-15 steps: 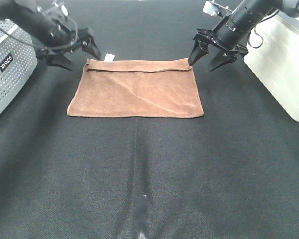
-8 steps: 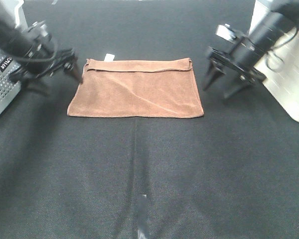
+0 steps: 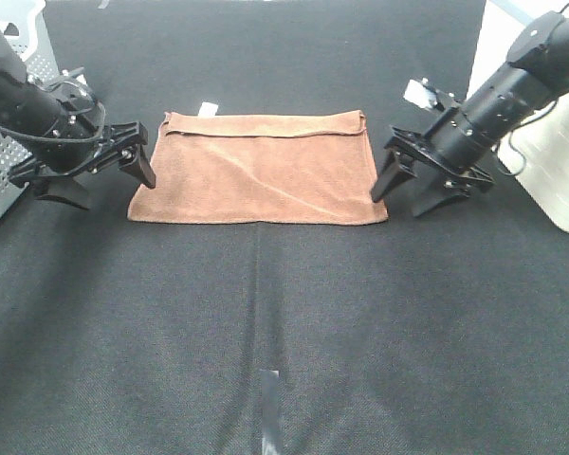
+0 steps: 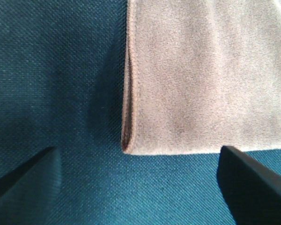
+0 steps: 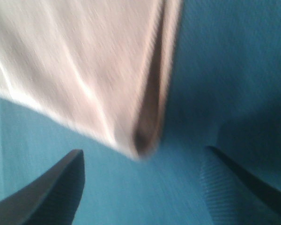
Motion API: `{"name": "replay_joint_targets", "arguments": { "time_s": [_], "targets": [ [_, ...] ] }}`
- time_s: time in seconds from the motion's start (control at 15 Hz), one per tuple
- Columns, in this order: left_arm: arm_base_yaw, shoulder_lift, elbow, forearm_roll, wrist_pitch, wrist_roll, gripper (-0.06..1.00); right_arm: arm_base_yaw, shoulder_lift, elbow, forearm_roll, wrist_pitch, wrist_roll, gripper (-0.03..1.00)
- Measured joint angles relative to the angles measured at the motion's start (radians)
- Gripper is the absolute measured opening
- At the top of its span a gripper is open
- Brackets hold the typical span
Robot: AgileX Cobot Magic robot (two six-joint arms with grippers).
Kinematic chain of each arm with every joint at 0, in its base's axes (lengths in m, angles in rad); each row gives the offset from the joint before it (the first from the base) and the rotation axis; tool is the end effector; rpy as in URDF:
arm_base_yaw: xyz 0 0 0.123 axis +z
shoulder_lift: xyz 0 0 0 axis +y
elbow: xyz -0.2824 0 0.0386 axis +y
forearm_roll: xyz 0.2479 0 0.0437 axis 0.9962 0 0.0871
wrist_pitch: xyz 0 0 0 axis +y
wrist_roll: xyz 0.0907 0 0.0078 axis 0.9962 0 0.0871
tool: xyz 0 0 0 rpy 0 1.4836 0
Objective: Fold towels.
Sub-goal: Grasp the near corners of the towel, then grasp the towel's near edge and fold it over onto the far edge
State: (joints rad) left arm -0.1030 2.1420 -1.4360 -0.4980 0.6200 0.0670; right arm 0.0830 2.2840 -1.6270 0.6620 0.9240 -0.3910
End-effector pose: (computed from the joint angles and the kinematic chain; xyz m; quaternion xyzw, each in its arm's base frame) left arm 0.4305 -0.0700 0.1313 -0.0924 0.9672 -0.1772 0.1570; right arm 0.4468 0.0820 0.1167 -0.0414 0.9622 0.2580 0.0769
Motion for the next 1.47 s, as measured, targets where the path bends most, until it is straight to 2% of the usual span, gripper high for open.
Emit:
{"name": "replay_joint_targets", "arguments": {
  "time_s": [0.27,0.4,0.67,0.73,0.87,0.93,1.07,1.13,1.27,1.47],
  "targets": [
    [-0.002,0.076,-0.023,-0.072,-0.034,0.003,0.82,0.030,0.000,0.000,0.014,-0.089,-0.004,0.64],
    [-0.011,0.106,-0.066,-0.090,-0.039,0.023,0.77,0.030,0.000,0.000,0.015,-0.120,-0.004,0.62],
    [-0.025,0.137,-0.105,-0.096,-0.025,0.034,0.73,0.029,0.042,-0.008,0.051,-0.097,-0.008,0.58],
    [-0.025,0.138,-0.105,-0.096,-0.024,0.034,0.69,0.029,0.049,-0.012,0.065,-0.089,-0.014,0.54],
    [-0.026,0.148,-0.105,-0.098,-0.020,0.034,0.44,0.029,0.056,-0.012,0.069,-0.089,-0.014,0.35],
    [-0.026,0.148,-0.105,-0.098,-0.020,0.034,0.44,0.029,0.056,-0.012,0.069,-0.089,-0.014,0.35],
    [-0.028,0.155,-0.105,-0.099,0.003,0.035,0.08,0.029,0.065,-0.012,0.069,-0.085,-0.012,0.07],
    [-0.028,0.156,-0.105,-0.098,0.015,0.038,0.02,0.029,0.065,-0.012,0.069,-0.081,-0.003,0.00],
    [-0.028,0.148,-0.105,-0.085,0.052,0.047,0.01,0.029,0.067,-0.012,0.069,-0.070,0.007,0.00],
    [-0.023,0.109,-0.100,-0.015,0.163,0.049,0.01,0.029,0.016,0.048,0.059,-0.066,0.013,0.00]
  ]
}}
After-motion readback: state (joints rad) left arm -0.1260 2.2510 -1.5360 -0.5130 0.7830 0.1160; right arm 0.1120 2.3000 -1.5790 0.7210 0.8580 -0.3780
